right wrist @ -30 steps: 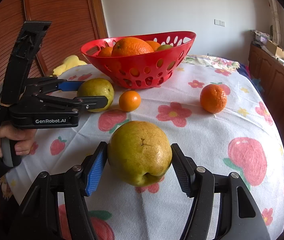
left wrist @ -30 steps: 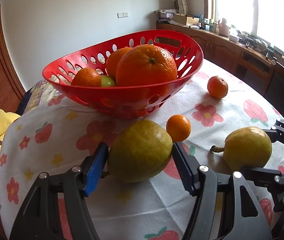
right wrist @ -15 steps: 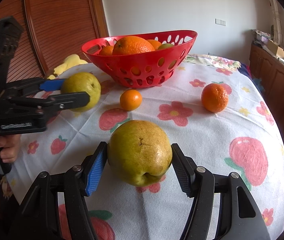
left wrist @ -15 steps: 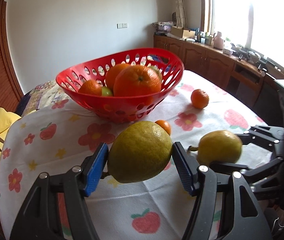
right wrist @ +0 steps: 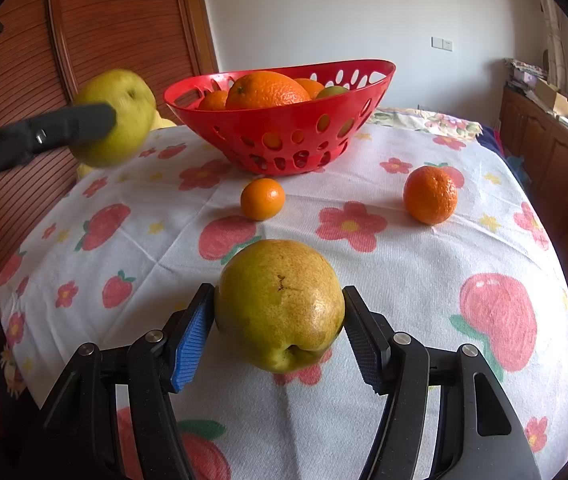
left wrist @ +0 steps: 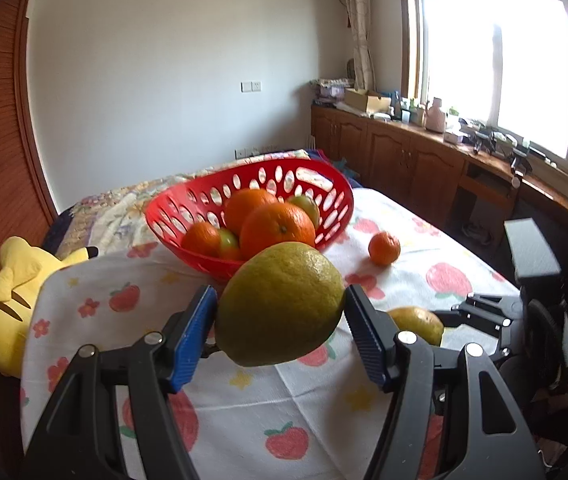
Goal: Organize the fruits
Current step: 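Carry the green citrus and the pear over the red basket with both tools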
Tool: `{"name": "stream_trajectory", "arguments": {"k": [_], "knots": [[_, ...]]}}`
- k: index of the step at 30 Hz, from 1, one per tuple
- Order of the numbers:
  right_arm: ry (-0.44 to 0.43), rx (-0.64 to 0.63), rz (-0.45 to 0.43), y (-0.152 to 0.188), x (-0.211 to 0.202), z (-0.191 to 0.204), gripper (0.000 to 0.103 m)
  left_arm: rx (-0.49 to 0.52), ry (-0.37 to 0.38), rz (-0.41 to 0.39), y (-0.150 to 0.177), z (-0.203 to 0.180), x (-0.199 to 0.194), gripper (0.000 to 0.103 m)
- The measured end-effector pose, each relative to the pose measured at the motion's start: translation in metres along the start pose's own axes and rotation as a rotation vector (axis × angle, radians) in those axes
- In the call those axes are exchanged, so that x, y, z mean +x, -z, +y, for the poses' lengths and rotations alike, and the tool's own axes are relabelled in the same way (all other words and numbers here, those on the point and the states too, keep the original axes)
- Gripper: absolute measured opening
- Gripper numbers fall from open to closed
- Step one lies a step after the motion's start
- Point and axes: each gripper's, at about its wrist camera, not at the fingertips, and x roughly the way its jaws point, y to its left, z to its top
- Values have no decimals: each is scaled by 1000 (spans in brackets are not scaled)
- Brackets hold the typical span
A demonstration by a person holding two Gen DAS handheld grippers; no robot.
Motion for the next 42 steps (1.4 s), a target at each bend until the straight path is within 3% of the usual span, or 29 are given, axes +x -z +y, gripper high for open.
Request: {"name": "stream_trajectory", "arguments": {"k": [12, 22, 33, 42], "knots": [[-7, 12, 7, -6, 1, 0, 64, -22, -62, -97, -40, 26, -32, 65], [-30, 13, -62, -32, -21, -1, 64, -14, -98, -135, -61, 37, -43, 65], [-46, -7, -169, -86, -46, -14, 64, -22, -84, -121, -75, 41, -18, 65], [-34, -39, -182, -128, -27, -32, 64, -30, -76, -69, -82, 47, 29, 65]]}}
